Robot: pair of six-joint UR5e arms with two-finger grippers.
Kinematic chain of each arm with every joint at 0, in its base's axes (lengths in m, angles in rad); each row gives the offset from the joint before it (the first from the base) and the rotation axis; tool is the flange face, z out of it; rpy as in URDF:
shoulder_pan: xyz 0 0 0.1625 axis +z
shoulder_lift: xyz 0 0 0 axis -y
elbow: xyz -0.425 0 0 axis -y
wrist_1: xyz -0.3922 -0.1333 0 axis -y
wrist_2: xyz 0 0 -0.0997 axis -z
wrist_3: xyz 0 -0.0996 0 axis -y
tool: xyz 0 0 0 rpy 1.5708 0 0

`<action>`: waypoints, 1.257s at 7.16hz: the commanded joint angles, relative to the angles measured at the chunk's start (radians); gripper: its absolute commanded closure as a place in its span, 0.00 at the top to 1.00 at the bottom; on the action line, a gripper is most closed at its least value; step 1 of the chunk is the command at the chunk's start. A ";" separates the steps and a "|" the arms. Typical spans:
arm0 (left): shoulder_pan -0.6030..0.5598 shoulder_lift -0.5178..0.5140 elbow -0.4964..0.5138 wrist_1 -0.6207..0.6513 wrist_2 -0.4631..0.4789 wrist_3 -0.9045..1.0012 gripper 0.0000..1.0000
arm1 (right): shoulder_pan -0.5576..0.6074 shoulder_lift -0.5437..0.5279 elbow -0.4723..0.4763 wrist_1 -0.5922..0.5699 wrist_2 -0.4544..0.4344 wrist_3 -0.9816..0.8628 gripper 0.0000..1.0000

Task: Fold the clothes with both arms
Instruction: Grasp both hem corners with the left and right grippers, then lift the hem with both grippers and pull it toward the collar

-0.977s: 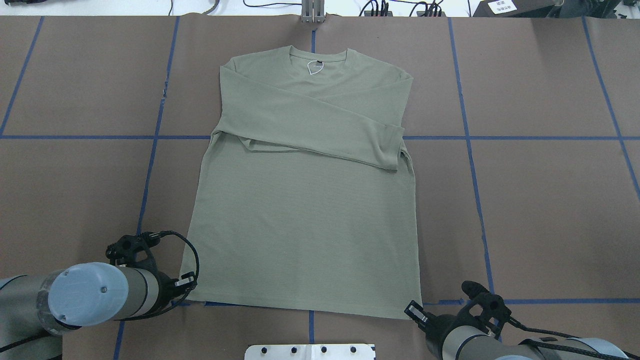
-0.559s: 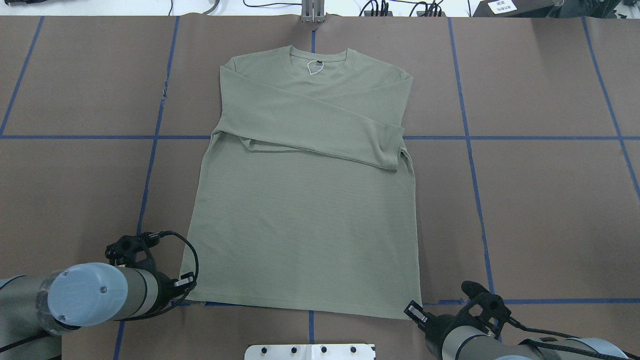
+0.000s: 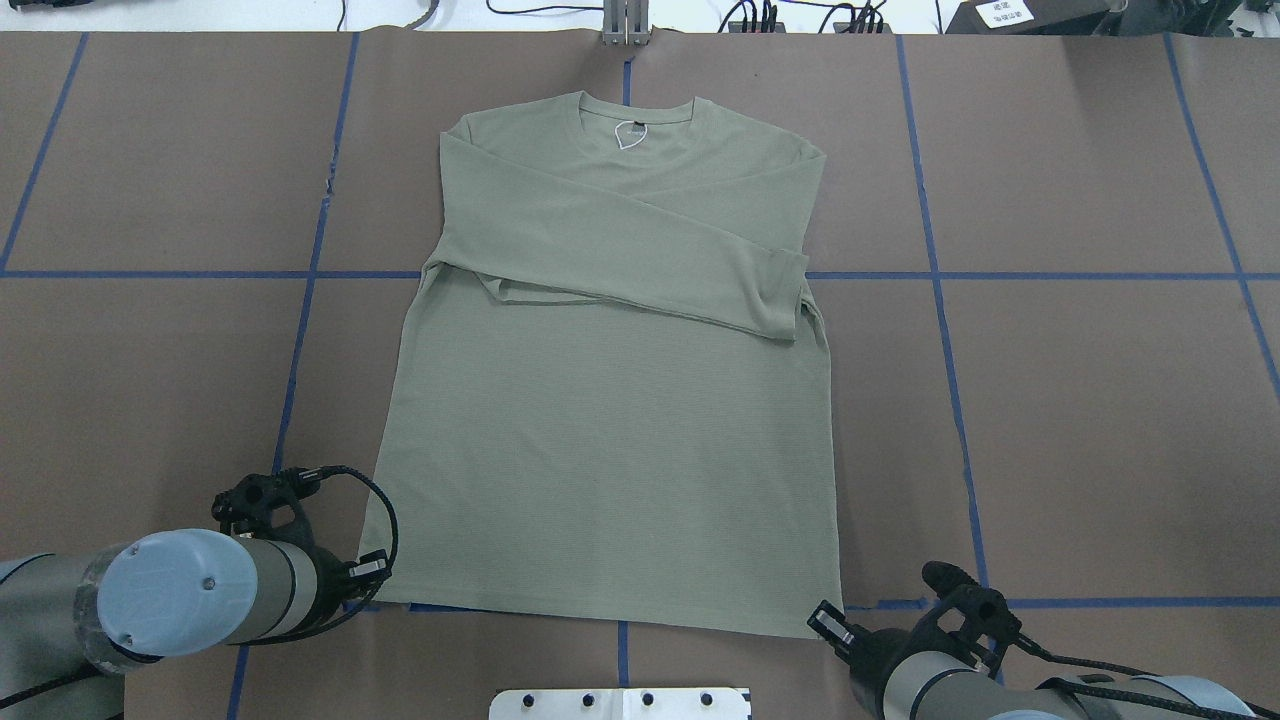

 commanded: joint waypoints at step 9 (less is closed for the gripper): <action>0.109 0.001 -0.259 0.002 -0.072 -0.100 0.00 | -0.040 -0.165 0.215 0.000 0.002 -0.002 0.00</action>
